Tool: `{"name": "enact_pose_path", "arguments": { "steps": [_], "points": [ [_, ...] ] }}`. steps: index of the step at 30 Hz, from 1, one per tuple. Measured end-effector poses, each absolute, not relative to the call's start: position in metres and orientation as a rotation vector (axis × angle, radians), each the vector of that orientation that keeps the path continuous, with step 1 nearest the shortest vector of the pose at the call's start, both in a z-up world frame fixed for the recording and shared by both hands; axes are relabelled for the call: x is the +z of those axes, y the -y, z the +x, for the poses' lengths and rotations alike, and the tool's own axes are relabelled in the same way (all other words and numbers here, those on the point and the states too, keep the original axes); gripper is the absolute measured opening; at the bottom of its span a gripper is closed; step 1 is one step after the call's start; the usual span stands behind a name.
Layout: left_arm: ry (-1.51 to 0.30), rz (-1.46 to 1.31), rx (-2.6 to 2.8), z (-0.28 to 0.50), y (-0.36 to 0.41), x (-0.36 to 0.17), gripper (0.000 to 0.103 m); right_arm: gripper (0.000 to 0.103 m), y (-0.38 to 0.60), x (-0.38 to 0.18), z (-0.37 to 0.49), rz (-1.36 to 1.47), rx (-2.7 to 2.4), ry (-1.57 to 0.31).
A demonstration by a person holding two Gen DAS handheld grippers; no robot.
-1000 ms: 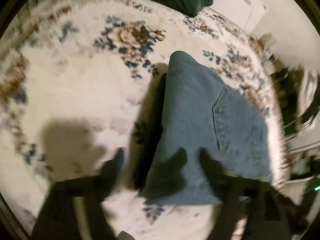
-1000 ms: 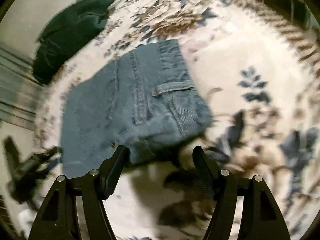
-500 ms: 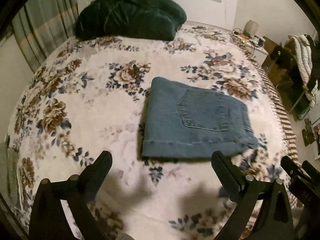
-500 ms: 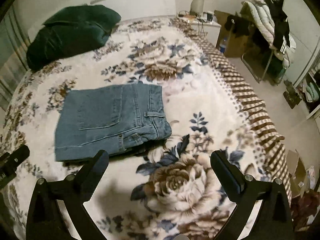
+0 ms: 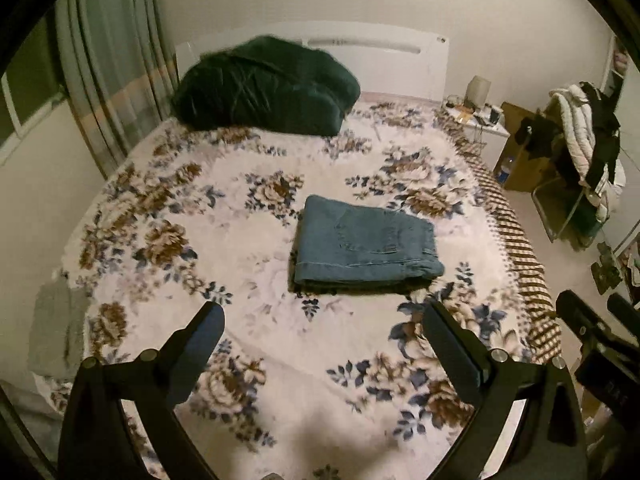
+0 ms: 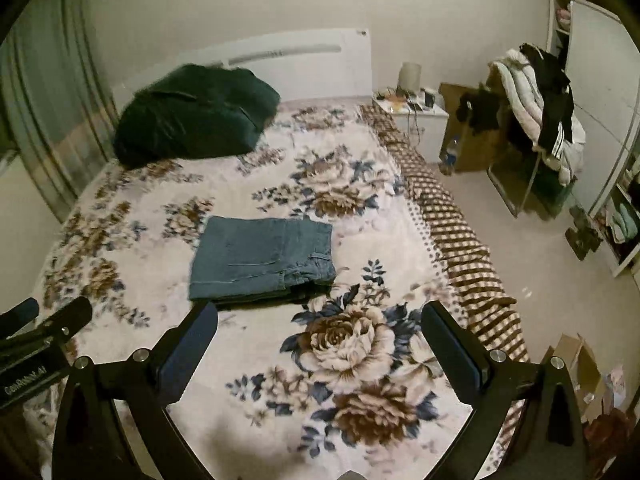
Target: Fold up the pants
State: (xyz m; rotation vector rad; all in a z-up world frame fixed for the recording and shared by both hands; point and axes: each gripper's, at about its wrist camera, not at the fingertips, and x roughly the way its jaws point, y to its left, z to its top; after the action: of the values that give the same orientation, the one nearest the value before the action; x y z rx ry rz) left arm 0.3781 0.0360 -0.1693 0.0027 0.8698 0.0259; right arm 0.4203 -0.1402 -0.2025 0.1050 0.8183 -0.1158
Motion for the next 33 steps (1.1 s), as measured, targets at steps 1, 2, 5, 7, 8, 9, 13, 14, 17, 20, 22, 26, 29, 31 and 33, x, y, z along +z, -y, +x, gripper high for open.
{"name": "enact_pose_path", "arguments": {
  "steps": [1, 2, 5, 7, 8, 9, 13, 14, 17, 20, 22, 26, 29, 31, 33],
  "points": [
    [-0.861, 0.005, 0.029, 0.368, -0.034, -0.161, 0.101, 0.103, 0.141, -0.189, 0.406, 0.106, -0.107, -0.806],
    [-0.850, 0.005, 0.031, 0.352, -0.032, -0.147, 0.101, 0.103, 0.141, -0.170, 0.387, 0.103, -0.092, -0.785],
    [-0.821, 0.009, 0.035, 0.318, -0.025, -0.119, 0.101, 0.103, 0.142, -0.133, 0.346, 0.083, -0.075, -0.742],
    [-0.806, 0.014, 0.040, 0.297, -0.021, -0.100, 0.101, 0.103, 0.143, -0.111, 0.323, 0.084, -0.058, -0.725],
    [-0.799, 0.016, 0.045, 0.288, -0.020, -0.092, 0.101, 0.103, 0.145, -0.099, 0.310, 0.084, -0.052, -0.715],
    [-0.792, 0.016, 0.047, 0.281, -0.019, -0.085, 0.101, 0.103, 0.146, -0.089, 0.300, 0.082, -0.048, -0.708],
    [-0.757, 0.011, 0.067, 0.255, -0.020, -0.057, 0.101, 0.103, 0.147, -0.050, 0.262, 0.063, -0.042, -0.677],
    [-0.750, 0.005, 0.071, 0.251, -0.021, -0.054, 0.101, 0.103, 0.147, -0.039, 0.253, 0.060, -0.043, -0.671],
    [-0.726, -0.015, 0.079, 0.240, -0.028, -0.040, 0.101, 0.103, 0.146, -0.018, 0.238, 0.050, -0.044, -0.656],
    [-0.714, -0.025, 0.076, 0.235, -0.033, -0.032, 0.102, 0.103, 0.140, -0.002, 0.227, 0.027, -0.042, -0.642],
    [-0.698, -0.013, 0.074, 0.233, -0.035, -0.027, 0.103, 0.103, 0.135, 0.006, 0.224, 0.030, -0.033, -0.637],
    [-0.677, -0.003, 0.084, 0.228, -0.041, -0.023, 0.103, 0.103, 0.127, 0.015, 0.221, 0.025, -0.038, -0.622],
    [-0.678, -0.003, 0.088, 0.227, -0.045, -0.022, 0.103, 0.103, 0.124, 0.015, 0.226, 0.038, -0.036, -0.624],
    [-0.680, -0.004, 0.087, 0.227, -0.047, -0.023, 0.103, 0.103, 0.121, 0.014, 0.228, 0.036, -0.035, -0.625],
    [-0.682, -0.002, 0.091, 0.226, -0.048, -0.023, 0.103, 0.103, 0.119, 0.014, 0.227, 0.044, -0.030, -0.631]
  ]
}}
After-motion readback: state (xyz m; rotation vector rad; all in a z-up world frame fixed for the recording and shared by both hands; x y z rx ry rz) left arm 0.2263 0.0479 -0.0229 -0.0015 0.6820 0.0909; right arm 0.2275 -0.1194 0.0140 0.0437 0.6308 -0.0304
